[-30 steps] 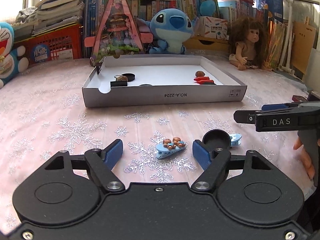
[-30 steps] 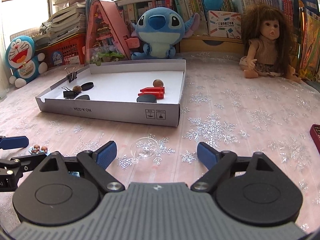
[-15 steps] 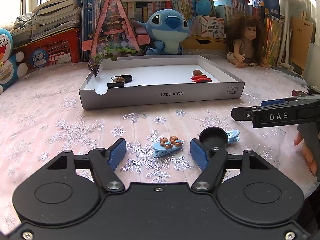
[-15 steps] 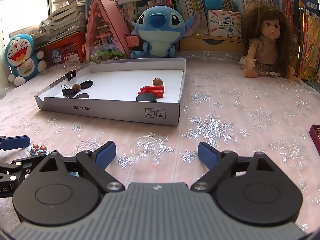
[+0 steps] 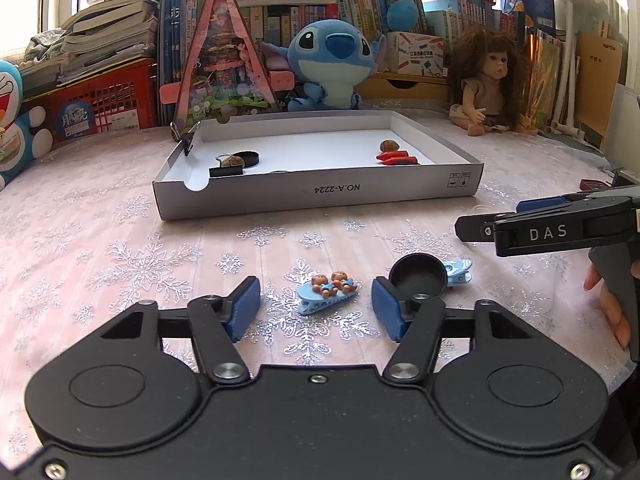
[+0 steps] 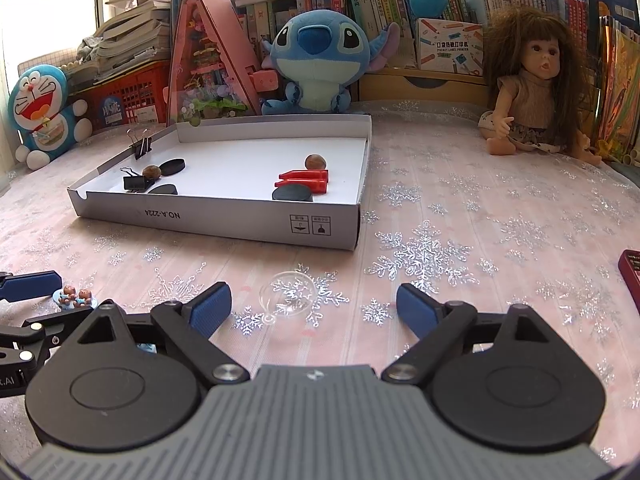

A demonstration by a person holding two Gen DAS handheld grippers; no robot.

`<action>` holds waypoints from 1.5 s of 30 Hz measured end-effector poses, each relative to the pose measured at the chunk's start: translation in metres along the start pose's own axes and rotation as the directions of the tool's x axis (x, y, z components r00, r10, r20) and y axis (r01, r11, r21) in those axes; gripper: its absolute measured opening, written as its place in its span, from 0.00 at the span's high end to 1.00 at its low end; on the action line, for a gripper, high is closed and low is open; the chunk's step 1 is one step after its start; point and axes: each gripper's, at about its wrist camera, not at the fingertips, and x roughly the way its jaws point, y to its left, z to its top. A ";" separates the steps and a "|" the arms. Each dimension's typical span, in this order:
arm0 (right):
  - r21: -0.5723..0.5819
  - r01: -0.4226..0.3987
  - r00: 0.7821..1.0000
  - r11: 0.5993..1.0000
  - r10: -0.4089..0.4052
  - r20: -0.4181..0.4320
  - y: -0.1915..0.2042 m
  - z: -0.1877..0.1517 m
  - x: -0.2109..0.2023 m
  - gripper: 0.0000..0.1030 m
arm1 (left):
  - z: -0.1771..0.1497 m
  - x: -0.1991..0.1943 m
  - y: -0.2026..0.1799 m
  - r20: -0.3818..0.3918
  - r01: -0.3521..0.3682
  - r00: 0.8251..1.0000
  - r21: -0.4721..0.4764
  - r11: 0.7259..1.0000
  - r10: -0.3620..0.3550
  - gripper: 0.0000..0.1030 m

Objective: Organize rigid objects
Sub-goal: 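Close the left tool on the blue beaded toy clip while the right grasps a clear plastic cap, then carry the blue toy clip and clear cap over the white tray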

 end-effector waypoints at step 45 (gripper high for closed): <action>-0.131 0.017 0.999 0.991 -0.012 0.039 0.018 -0.003 -0.006 0.67 | 0.009 0.002 0.003 -0.020 0.020 1.000 -0.043 0.999 -0.021 0.73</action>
